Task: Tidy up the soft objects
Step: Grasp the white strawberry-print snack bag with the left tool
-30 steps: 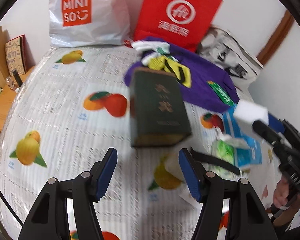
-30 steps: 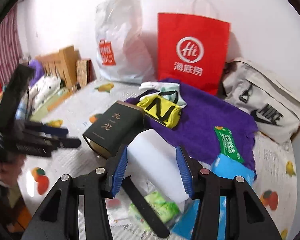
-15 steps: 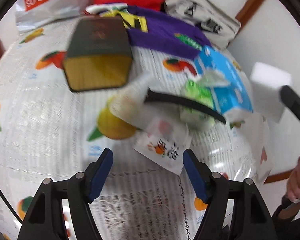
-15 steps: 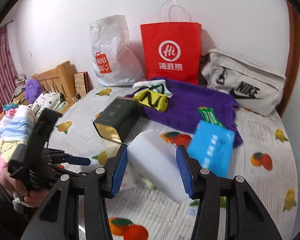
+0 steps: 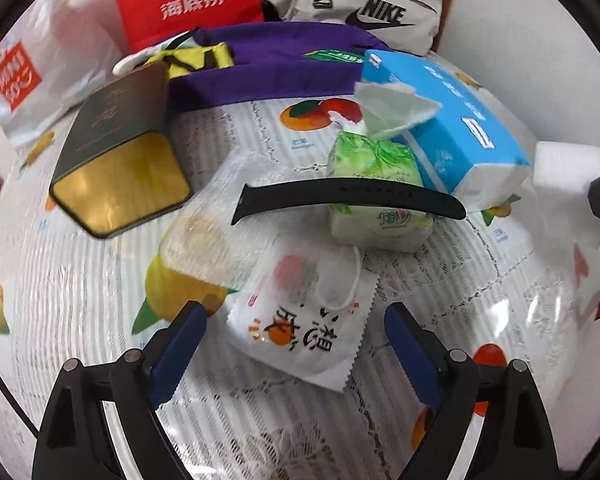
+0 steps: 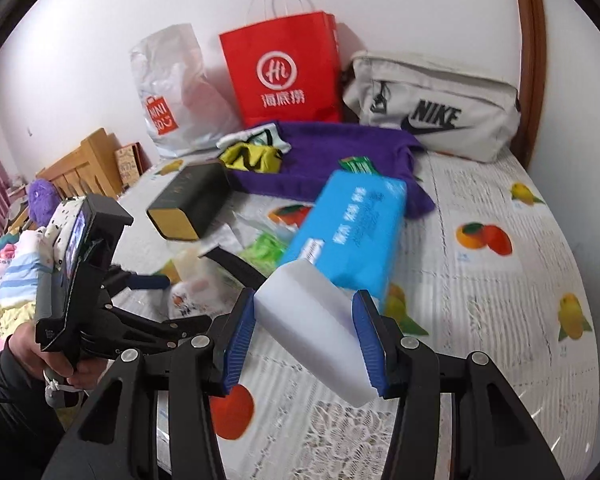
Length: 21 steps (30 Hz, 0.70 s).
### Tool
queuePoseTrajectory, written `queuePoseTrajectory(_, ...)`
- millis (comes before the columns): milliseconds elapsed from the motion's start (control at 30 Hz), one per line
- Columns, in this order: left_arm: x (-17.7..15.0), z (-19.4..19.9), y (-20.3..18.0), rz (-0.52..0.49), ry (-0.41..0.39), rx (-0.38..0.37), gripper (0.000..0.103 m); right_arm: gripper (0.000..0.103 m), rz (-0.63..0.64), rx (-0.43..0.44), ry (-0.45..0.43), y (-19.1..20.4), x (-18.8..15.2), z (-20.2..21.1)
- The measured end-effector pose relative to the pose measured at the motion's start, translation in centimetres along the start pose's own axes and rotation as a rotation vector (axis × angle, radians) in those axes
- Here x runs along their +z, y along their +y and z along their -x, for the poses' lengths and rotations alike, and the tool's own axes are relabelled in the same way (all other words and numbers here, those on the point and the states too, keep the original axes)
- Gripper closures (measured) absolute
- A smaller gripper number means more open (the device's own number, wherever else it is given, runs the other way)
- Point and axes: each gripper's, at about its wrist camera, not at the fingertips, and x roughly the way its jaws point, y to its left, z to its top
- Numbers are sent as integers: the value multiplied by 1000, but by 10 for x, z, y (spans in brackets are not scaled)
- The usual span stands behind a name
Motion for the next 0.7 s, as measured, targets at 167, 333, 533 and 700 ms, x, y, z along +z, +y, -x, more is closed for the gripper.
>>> queuePoseTrajectory(167, 2, 6, 0, -16, -35, -19, 52, 54, -16, -6, 24, -6, -8, -6)
queuePoseTrajectory(333, -5, 15, 10, -4, -27, -63, 78, 54, -14, 3, 30, -4, -9, -9)
queuePoseTrajectory(533, -13, 18, 28, 83, -22, -146, 87, 54, -11, 11, 41, -2, -12, -12)
queuePoseTrajectory(700, -17, 26, 39, 122, -40, -151, 88, 54, -9, 1, 44, -1, -14, -10)
